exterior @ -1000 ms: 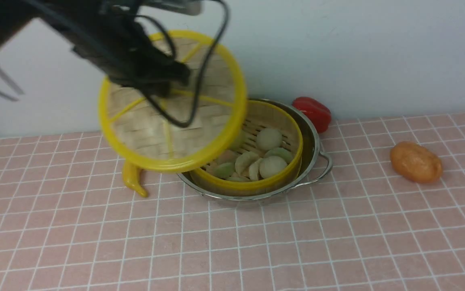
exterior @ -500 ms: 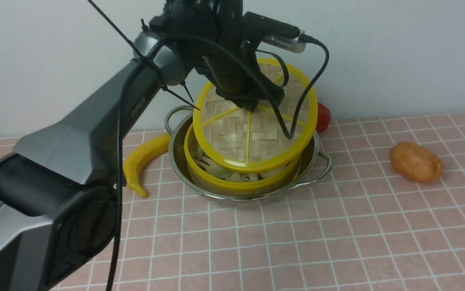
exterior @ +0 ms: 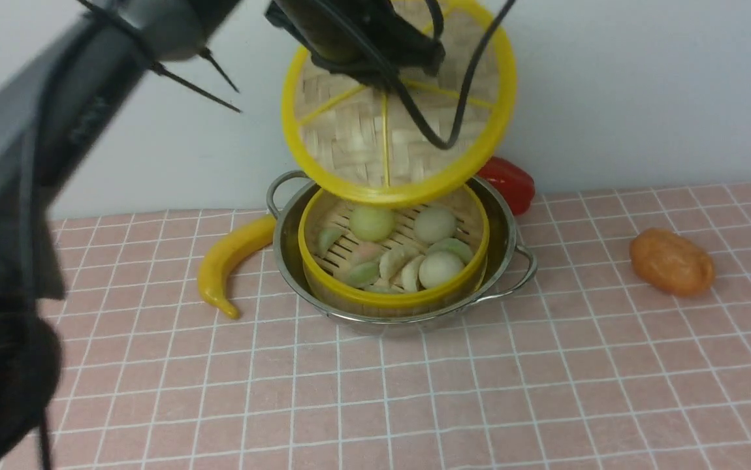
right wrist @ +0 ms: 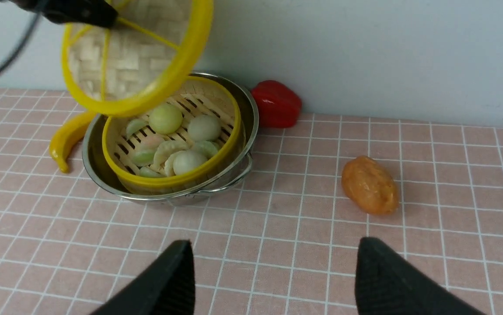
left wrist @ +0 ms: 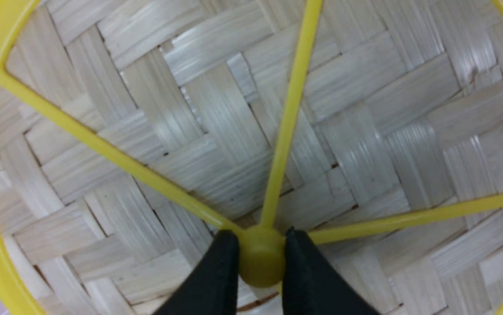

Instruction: Place the steamer in the pot on the pink tablecloth, and put the lid on the steamer.

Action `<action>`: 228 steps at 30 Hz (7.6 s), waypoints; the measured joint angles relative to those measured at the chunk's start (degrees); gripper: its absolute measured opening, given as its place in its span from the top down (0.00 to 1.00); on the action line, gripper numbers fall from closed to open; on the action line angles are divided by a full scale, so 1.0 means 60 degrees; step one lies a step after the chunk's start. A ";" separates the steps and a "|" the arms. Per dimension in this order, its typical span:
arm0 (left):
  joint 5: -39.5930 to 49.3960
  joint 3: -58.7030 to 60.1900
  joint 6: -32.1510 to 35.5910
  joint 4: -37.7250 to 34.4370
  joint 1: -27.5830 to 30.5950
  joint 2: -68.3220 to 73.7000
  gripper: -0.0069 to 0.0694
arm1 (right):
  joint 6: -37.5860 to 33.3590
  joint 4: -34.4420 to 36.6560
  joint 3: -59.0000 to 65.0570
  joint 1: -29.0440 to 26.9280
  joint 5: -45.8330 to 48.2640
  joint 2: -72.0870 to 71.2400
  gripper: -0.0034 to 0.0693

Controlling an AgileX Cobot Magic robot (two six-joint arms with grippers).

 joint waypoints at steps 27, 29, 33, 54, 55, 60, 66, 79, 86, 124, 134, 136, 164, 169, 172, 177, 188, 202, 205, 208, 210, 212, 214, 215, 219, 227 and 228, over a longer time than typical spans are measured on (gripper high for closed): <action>-0.1381 0.3010 -0.0002 0.0493 -0.0041 0.0957 0.75 | 0.0020 -0.0009 0.0000 0.0000 0.0000 0.0000 0.29; -0.1617 0.3010 -0.0010 0.0506 -0.0041 0.0966 0.75 | 0.0020 -0.0009 0.0000 0.0000 0.0000 0.0000 0.29; -0.1893 0.3010 -0.0010 0.0514 -0.0041 0.0966 0.75 | 0.0020 -0.0009 0.0000 0.0000 0.0000 0.0000 0.29; -0.2329 0.3010 -0.0010 0.0794 -0.0041 0.1370 0.75 | 0.0020 -0.0009 0.0000 0.0000 0.0000 0.0000 0.29; -0.2329 0.3010 -0.0010 0.0803 -0.0041 0.1385 0.75 | 0.0020 -0.0009 0.0000 0.0000 0.0000 0.0000 0.29; -0.2359 0.2905 -0.0010 0.0806 -0.0041 0.1588 0.75 | 0.0020 -0.0009 0.0000 0.0000 0.0000 0.0000 0.29; -0.2199 0.2242 -0.0010 0.0770 -0.0041 0.1849 0.75 | 0.0020 -0.0009 0.0000 0.0000 0.0000 0.0000 0.29; -0.2286 0.1750 -0.0010 0.0941 -0.0041 0.2451 0.75 | 0.0020 0.0000 0.0000 0.0000 0.0000 0.0000 0.29; -0.1875 0.1201 -0.0010 0.0953 -0.0041 0.2593 0.75 | 0.0020 0.0000 0.0000 0.0000 0.0000 0.0000 0.29; -0.0002 0.0816 0.0092 0.0275 -0.0069 0.1915 0.75 | 0.0020 0.0273 0.0143 0.0000 0.0000 0.0020 0.29; -0.0020 0.0827 0.0092 0.0500 -0.0069 0.2405 0.75 | 0.0020 0.0273 0.0151 0.0000 0.0000 0.0138 0.29; -0.0042 0.0827 0.0092 0.0605 -0.0069 0.2486 0.75 | 0.0020 0.0273 0.0151 0.0000 0.0000 0.0138 0.29; -0.1166 0.0827 0.0092 0.0780 -0.0069 0.2820 0.75 | 0.0042 0.0273 0.0151 0.0000 0.0000 0.0138 0.29; -0.1316 0.0827 0.0072 0.0877 -0.0072 0.3075 0.75 | 0.0042 0.0273 0.0151 0.0000 0.0000 0.0138 0.29; -0.1351 0.0827 0.0055 0.0912 -0.0080 0.3095 0.75 | 0.0042 0.0273 0.0151 0.0000 0.0000 0.0138 0.29; -0.1531 0.0827 0.0041 0.1030 -0.0090 0.3131 0.75 | 0.0042 0.0273 0.0151 0.0000 0.0000 0.0138 0.29; -0.1160 0.0165 0.0031 0.1008 -0.0098 0.3361 0.75 | 0.0050 0.0273 0.0151 0.0000 0.0000 0.0138 0.29; -0.1071 -0.0059 0.0031 0.1028 -0.0098 0.3693 0.75 | 0.0050 0.0273 0.0151 0.0000 0.0000 0.0138 0.29; -0.1029 -0.0108 0.0031 0.1028 -0.0098 0.3732 0.75 | 0.0050 0.0273 0.0151 0.0000 0.0000 0.0138 0.29; -0.1022 -0.0116 0.0031 0.1028 -0.0098 0.3756 0.75 | 0.0050 0.0273 0.0151 0.0000 0.0000 0.0138 0.29; -0.1022 -0.0156 0.0031 0.1028 -0.0098 0.3756 0.75 | 0.0050 0.0273 0.0151 0.0000 0.0000 0.0138 0.29; -0.0891 -0.0321 0.0031 0.1028 -0.0098 0.3804 0.72 | 0.0050 0.0273 0.0151 0.0000 0.0000 0.0138 0.29; -0.0860 -0.0583 0.0031 0.1028 -0.0098 0.3858 0.66 | 0.0050 0.0273 0.0151 0.0000 0.0000 0.0138 0.29; -0.0828 -0.0789 0.0031 0.1028 -0.0098 0.3887 0.61 | 0.0050 0.0273 0.0151 0.0000 0.0000 0.0138 0.29; -0.0260 -0.1854 0.0031 0.1028 -0.0098 0.3849 0.39 | -0.0174 0.0273 0.0151 0.0000 0.0000 0.0138 0.29; -0.0177 -0.3093 0.0021 0.0537 -0.0098 0.1952 0.14 | -0.0923 -0.0102 0.1094 0.0000 -0.0793 -0.0427 0.36; -0.0177 -0.3093 0.0021 0.0457 -0.0098 0.1848 0.14 | -0.0921 -0.0164 0.1317 0.0000 -0.0901 -0.0478 0.37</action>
